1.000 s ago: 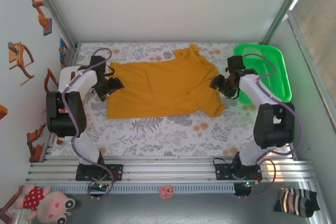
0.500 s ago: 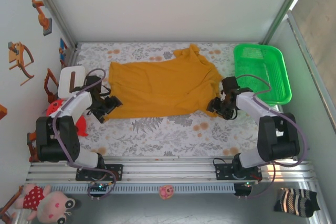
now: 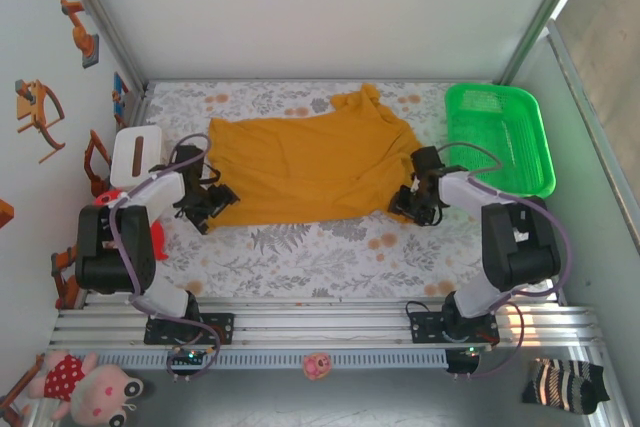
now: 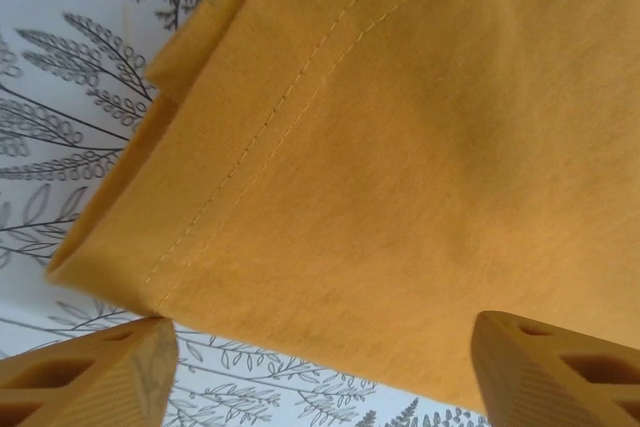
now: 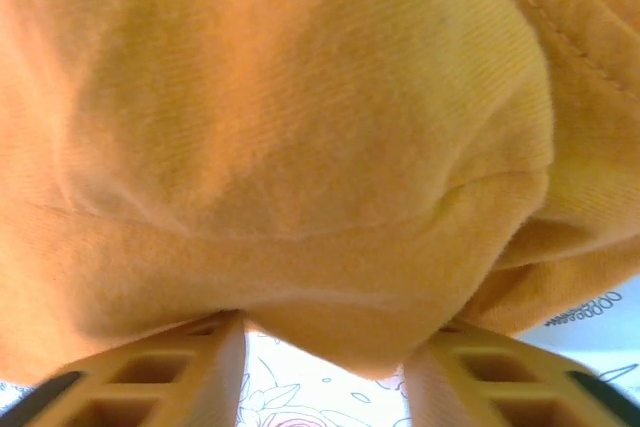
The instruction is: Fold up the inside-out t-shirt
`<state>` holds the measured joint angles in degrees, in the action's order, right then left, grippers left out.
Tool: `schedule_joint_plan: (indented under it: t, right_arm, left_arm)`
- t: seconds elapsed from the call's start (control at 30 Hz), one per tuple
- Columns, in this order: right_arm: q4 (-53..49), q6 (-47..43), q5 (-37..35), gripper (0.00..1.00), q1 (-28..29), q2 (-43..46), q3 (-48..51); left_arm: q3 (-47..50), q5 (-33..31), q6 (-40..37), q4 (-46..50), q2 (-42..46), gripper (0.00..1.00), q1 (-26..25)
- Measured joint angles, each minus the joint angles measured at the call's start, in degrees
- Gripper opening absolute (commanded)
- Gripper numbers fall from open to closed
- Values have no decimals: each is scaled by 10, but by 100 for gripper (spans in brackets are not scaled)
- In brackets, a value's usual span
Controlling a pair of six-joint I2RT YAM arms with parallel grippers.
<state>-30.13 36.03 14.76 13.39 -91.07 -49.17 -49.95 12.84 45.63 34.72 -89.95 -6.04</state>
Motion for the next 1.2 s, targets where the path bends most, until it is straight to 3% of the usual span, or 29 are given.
schedule_joint_plan:
  t: [0.1, 0.23, 0.63, 0.9, 0.93, 0.97, 1.03, 1.1, 1.2]
  right_arm:
    - [6, 4, 1, 0, 1, 0, 10]
    - [-1, 3, -10, 0, 0, 0, 10]
    - [-102, -43, -40, 0, -73, 61, -40]
    - [-138, -49, -31, 0, -73, 98, -7]
    - [-141, -48, -28, 10, -73, 102, 2]
    - [-145, -48, -23, 22, -73, 106, 13]
    - [-156, -46, -19, 35, -73, 110, 27]
    - [-172, -45, -19, 38, -74, 118, 31]
    - [-201, -46, -25, 38, -75, 138, 8]
  left_arm:
    - [9, -1, 14, -11, -14, 47, -3]
    - [6, 2, 20, -23, -28, 2, -3]
    - [-32, 10, -25, -8, -31, 0, 72]
    - [-7, 22, -42, 7, 24, 0, 76]
    - [2, 22, -41, 7, 31, 0, 76]
    - [15, 24, -41, 8, 39, 3, 76]
    - [33, 26, -40, 12, 48, 36, 76]
    - [45, 24, -41, 27, 56, 61, 77]
    - [46, 12, -43, 50, 81, 76, 80]
